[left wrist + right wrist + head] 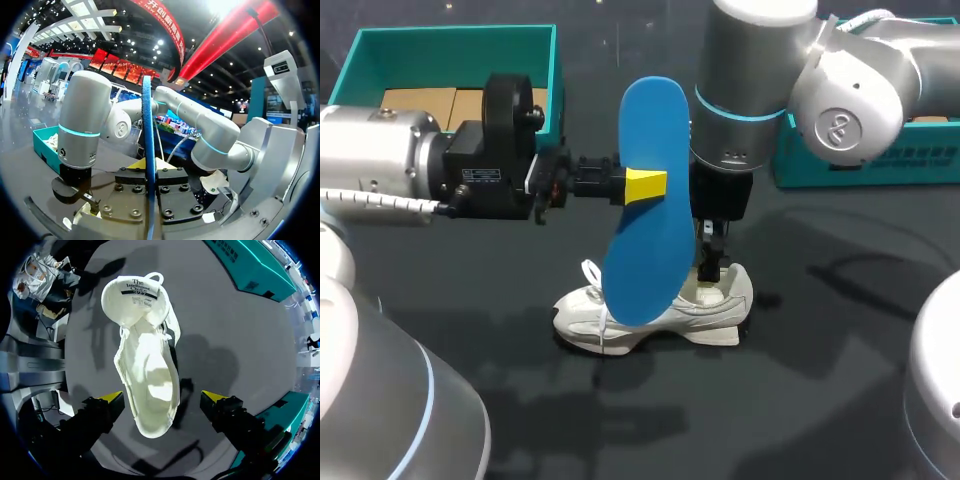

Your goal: Take the shoe out of the shoebox, open the shoe tongue, remove and reinsert the insole, then place the shoe into the shoebox

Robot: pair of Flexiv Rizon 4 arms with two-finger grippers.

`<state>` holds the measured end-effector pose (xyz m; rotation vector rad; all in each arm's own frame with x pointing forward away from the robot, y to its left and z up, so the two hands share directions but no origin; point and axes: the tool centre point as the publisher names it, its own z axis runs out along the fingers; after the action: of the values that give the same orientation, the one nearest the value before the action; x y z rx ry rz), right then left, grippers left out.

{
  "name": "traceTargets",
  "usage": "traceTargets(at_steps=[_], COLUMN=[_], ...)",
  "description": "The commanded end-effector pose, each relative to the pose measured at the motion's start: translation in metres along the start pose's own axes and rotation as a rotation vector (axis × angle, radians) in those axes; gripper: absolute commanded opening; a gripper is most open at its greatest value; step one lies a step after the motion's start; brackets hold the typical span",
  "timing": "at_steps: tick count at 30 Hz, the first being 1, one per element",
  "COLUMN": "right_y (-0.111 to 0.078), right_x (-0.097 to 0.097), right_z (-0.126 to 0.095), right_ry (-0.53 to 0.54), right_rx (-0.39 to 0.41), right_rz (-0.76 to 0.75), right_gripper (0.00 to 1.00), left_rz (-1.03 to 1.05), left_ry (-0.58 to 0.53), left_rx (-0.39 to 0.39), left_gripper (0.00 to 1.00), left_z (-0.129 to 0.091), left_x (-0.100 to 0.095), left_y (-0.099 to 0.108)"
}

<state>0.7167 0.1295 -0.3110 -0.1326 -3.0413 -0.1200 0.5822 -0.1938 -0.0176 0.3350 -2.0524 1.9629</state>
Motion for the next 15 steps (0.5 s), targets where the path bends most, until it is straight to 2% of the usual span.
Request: traceTargets(at_steps=[1, 15], right_y=[0.015, 0.024], right_x=[-0.008, -0.018], right_z=[0.010, 0.031], right_ry=[0.010, -0.014], right_rx=[0.094, 0.108], right_rz=[-0.007, -0.037], right_gripper=[1.00, 1.00], left_rz=[0.000, 0.000], left_ry=[0.000, 0.000], left_rx=[0.002, 0.002], left_gripper=[0.00, 0.00], left_z=[0.002, 0.002], left_x=[0.000, 0.000], left_y=[0.001, 0.001])
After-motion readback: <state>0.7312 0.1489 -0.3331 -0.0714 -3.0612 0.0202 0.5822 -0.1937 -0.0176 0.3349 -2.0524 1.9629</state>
